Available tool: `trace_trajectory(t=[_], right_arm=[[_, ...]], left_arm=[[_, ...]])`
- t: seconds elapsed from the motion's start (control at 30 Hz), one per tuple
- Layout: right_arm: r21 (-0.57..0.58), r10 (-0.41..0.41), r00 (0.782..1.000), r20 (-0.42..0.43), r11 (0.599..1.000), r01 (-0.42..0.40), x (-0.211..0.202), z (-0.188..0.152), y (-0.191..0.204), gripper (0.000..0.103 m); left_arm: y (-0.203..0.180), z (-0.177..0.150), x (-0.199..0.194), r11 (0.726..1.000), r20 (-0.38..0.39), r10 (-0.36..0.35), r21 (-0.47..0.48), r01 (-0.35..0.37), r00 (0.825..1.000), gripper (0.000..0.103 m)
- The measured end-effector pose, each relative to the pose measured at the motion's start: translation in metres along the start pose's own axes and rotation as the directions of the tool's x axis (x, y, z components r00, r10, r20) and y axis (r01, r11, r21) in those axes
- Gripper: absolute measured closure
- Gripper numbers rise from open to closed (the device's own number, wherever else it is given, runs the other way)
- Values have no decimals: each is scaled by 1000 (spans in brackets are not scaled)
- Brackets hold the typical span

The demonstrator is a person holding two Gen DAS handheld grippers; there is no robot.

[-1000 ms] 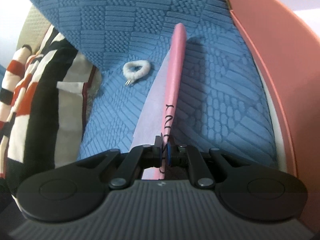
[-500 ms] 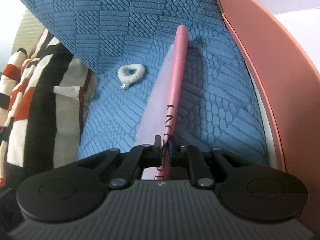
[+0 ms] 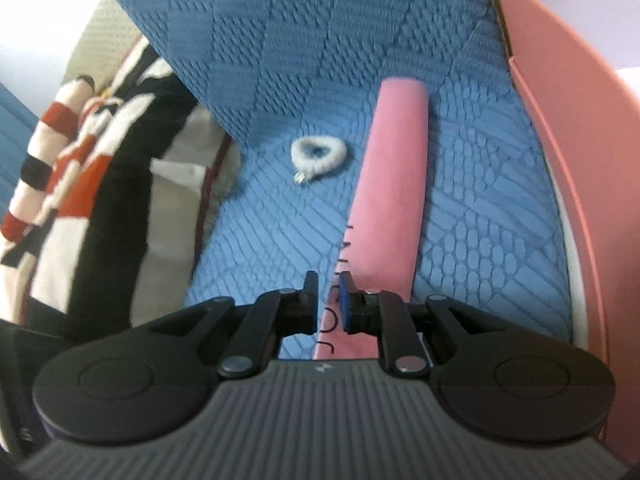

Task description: Organize objects

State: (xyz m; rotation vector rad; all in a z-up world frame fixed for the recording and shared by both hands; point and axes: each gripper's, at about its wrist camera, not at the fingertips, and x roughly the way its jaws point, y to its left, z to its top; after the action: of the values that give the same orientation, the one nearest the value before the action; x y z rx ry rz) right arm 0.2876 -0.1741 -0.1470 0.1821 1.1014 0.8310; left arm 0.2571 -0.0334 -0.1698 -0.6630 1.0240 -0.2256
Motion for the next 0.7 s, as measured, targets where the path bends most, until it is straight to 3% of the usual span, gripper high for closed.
trace_trajectory(t=[0.13,0.3,0.5,0.7], right_arm=[[-29,-52,998,-20,998,51,14,-1,-3,91],[-20,-44,998,-39,999,43,23,-2,-7,95],[-25,-39,998,-42,999,38,25,-1,-5,95],[-23,-41,998,-40,999,40,25,-1,-5,95]], left_arm=[[7,0,5,1000,-11,27,0,-27,1000,94],[9,6,3,999,-8,39,-17,-39,999,89],[3,13,-11,995,54,96,37,-98,994,88],[-4,12,-18,993,68,76,80,-81,995,88]])
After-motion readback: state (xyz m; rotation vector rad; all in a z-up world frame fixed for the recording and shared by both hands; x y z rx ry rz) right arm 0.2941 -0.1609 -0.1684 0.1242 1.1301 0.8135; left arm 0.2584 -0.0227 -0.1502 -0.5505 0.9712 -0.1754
